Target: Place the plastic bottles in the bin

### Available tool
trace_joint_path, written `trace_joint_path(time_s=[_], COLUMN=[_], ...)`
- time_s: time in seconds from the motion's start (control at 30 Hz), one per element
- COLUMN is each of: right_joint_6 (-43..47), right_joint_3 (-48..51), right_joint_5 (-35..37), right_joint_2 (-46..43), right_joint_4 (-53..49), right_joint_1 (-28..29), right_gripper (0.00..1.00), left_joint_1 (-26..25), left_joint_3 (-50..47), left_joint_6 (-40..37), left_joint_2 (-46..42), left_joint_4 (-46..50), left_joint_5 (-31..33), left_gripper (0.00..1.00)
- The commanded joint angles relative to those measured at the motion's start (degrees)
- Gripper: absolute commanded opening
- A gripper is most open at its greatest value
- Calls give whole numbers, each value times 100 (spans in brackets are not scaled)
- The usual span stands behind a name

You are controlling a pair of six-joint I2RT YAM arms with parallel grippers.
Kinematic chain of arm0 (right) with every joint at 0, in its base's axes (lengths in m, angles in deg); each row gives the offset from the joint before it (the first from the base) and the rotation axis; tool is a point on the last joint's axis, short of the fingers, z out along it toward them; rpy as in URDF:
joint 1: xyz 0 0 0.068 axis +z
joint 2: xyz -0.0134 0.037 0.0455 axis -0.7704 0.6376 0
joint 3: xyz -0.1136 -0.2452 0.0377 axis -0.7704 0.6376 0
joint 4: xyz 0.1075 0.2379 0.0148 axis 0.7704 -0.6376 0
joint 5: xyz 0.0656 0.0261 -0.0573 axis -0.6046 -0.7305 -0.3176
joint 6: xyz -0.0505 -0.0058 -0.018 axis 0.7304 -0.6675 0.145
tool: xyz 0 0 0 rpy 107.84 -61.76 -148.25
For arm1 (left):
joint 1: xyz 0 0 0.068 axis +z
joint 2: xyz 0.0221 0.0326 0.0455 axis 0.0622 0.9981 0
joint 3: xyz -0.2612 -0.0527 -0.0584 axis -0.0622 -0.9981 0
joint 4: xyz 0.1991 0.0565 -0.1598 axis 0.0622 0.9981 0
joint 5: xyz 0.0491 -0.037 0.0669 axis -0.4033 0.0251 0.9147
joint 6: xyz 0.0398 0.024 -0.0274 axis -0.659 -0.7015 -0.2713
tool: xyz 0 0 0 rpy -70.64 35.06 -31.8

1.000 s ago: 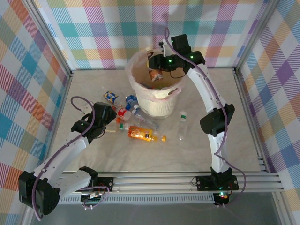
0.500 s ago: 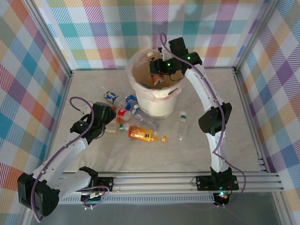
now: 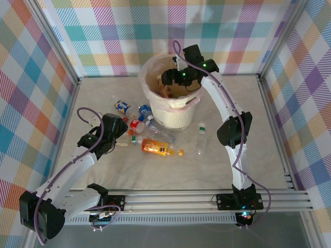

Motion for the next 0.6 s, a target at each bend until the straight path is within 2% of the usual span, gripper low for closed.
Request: trace_joint_path(time_s=[0.0,0.17,0.23,0.57], right_joint_6=[110,159,167,271], right_joint_3=[-80,-365,-433,-471], right_joint_5=[24,37,93,476], right_joint_2=[111,76,-13,-822], right_joint_4=[-135,-328,-373,-546], right_joint_1=[50,50,51,50], right_gripper=[83,91,100,100], left_joint_1=[78,77,78,117], left_joint_3=[-80,-111,-124,-213], left_joint_6=[66,97,117,385], left_joint_2=[-49,-40,-30,110], left_joint_4=[43,26,8,-202], left_joint_5=[127,123,120,-149], left_gripper=[100,100,100,100])
